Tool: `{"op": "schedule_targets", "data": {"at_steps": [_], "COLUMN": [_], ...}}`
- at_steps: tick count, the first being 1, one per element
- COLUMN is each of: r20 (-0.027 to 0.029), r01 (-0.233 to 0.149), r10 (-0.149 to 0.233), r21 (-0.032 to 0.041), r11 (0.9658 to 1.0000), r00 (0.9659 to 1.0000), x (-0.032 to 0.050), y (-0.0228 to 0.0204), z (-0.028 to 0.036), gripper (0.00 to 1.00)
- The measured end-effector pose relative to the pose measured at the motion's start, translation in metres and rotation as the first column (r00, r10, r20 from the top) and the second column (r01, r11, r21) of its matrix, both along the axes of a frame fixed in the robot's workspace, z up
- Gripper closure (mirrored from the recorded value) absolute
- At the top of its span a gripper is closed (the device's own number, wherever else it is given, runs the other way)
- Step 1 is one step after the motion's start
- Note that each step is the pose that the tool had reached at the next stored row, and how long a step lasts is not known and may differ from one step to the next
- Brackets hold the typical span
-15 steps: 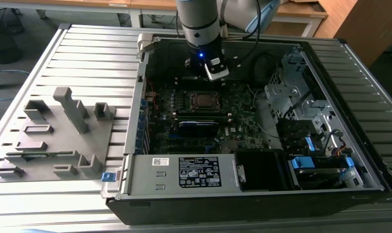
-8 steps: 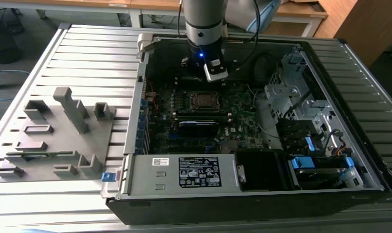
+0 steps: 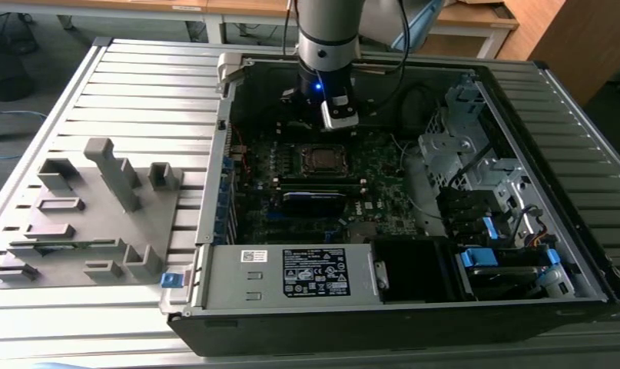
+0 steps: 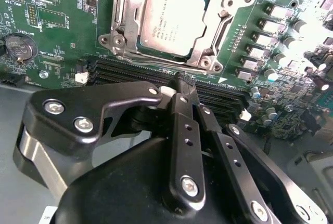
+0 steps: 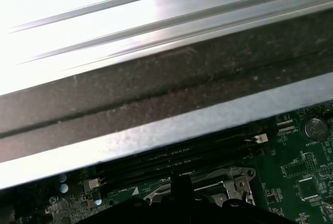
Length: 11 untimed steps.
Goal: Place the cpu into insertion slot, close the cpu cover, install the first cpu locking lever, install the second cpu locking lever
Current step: 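Install the first cpu locking lever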
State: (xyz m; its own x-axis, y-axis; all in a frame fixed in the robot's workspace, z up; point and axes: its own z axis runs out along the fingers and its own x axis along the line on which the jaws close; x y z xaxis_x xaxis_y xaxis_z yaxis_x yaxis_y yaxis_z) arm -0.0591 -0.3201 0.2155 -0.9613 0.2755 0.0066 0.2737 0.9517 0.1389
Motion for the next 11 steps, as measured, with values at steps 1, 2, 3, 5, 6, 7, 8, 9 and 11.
{"op": "schedule_targets", "data": {"at_steps": [1,2,3,5,6,7,8,9,11], "r20": [-0.0006,-0.0013,-0.0013,-0.0012,-0.0012,-0.0014,-0.0013,-0.0013,-0.0013], "r01": [0.000,0.000,0.000,-0.009,-0.016,-0.024,-0.032,-0.038,-0.049], "r10": [0.000,0.000,0.000,0.009,0.016,0.024,0.032,0.038,0.049], "r21": [0.0001,-0.0001,-0.0001,0.0000,-0.0004,-0.0012,-0.0013,-0.0012,-0.0012], "r11": [1.0000,1.0000,1.0000,1.0000,0.9999,0.9997,0.9995,0.9993,0.9988], "r00": [1.0000,1.0000,1.0000,1.0000,0.9999,0.9997,0.9995,0.9993,0.9988], "x": [0.0001,0.0000,0.0000,0.0001,0.0001,0.0001,0.0000,0.0000,0.0000], "y": [0.0000,0.0000,0.0000,0.0000,0.0001,0.0000,0.0000,0.0000,0.0000], "z": [-0.0001,0.0000,0.0000,0.0002,0.0005,0.0011,0.0020,0.0032,0.0067], "gripper": [0.89,0.89,0.89,0.89,0.89,0.89,0.89,0.89,0.89]}}
